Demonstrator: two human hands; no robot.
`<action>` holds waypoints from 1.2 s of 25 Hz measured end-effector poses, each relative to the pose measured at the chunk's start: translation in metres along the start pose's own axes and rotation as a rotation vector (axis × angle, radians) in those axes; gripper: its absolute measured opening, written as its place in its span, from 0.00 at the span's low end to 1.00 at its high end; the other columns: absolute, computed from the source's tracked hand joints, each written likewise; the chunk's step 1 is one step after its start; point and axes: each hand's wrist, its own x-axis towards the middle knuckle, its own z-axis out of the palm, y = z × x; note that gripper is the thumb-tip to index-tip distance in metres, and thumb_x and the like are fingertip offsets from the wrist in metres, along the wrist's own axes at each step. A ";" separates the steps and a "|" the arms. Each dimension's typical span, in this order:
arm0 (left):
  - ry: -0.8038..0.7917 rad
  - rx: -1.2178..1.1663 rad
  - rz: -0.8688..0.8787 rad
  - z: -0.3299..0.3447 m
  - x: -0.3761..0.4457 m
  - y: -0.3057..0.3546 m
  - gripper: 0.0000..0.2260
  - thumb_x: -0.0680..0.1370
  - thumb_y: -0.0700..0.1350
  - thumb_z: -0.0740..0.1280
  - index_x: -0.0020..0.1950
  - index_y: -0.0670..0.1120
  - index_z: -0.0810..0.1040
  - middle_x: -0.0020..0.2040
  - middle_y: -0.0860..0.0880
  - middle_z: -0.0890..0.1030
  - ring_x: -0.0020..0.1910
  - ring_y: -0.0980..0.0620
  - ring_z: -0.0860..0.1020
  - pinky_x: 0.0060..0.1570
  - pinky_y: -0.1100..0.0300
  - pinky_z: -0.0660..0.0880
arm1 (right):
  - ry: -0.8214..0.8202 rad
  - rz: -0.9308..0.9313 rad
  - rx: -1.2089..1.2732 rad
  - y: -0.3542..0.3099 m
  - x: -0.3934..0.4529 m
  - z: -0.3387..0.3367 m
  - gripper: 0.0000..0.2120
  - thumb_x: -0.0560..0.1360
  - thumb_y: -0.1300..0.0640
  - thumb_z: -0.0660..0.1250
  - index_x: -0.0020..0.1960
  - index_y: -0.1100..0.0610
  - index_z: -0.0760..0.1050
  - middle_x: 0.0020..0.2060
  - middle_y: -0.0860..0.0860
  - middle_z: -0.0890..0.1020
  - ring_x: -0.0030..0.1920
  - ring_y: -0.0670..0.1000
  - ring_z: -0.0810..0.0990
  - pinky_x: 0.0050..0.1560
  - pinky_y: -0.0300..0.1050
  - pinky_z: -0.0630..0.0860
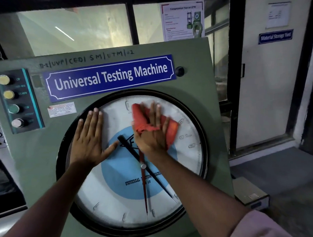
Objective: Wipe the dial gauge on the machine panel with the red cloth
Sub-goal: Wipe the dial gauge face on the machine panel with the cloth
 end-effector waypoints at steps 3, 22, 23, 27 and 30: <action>0.018 -0.017 -0.001 0.000 -0.002 -0.001 0.48 0.80 0.73 0.53 0.88 0.41 0.47 0.89 0.43 0.48 0.89 0.45 0.49 0.87 0.43 0.48 | -0.046 -0.317 -0.101 0.007 -0.007 -0.001 0.44 0.81 0.36 0.62 0.87 0.44 0.41 0.88 0.53 0.48 0.87 0.56 0.47 0.82 0.71 0.51; -0.031 -0.061 -0.023 -0.006 -0.001 0.003 0.48 0.79 0.73 0.52 0.89 0.42 0.47 0.90 0.45 0.47 0.89 0.47 0.47 0.87 0.47 0.44 | 0.029 0.115 -0.024 0.068 -0.007 -0.026 0.44 0.83 0.41 0.63 0.86 0.47 0.36 0.87 0.54 0.50 0.87 0.56 0.50 0.83 0.69 0.51; -0.033 -0.063 -0.025 -0.006 -0.002 0.003 0.48 0.79 0.73 0.52 0.89 0.42 0.46 0.90 0.45 0.47 0.89 0.47 0.47 0.87 0.47 0.44 | 0.058 0.232 0.011 0.078 -0.016 -0.028 0.44 0.83 0.42 0.62 0.85 0.50 0.35 0.87 0.53 0.50 0.87 0.55 0.50 0.83 0.70 0.52; -0.032 -0.067 -0.027 -0.004 -0.002 0.004 0.48 0.79 0.73 0.52 0.89 0.42 0.46 0.90 0.45 0.47 0.89 0.47 0.48 0.87 0.45 0.46 | 0.186 0.437 0.088 0.059 -0.025 -0.023 0.42 0.82 0.39 0.56 0.84 0.55 0.37 0.86 0.57 0.53 0.85 0.60 0.55 0.79 0.74 0.59; -0.032 -0.077 -0.030 -0.003 -0.001 0.003 0.48 0.79 0.73 0.52 0.89 0.43 0.46 0.90 0.45 0.47 0.89 0.47 0.48 0.87 0.45 0.46 | 0.072 0.267 0.133 0.016 0.000 -0.015 0.44 0.81 0.34 0.54 0.84 0.48 0.31 0.86 0.53 0.42 0.86 0.57 0.41 0.83 0.71 0.45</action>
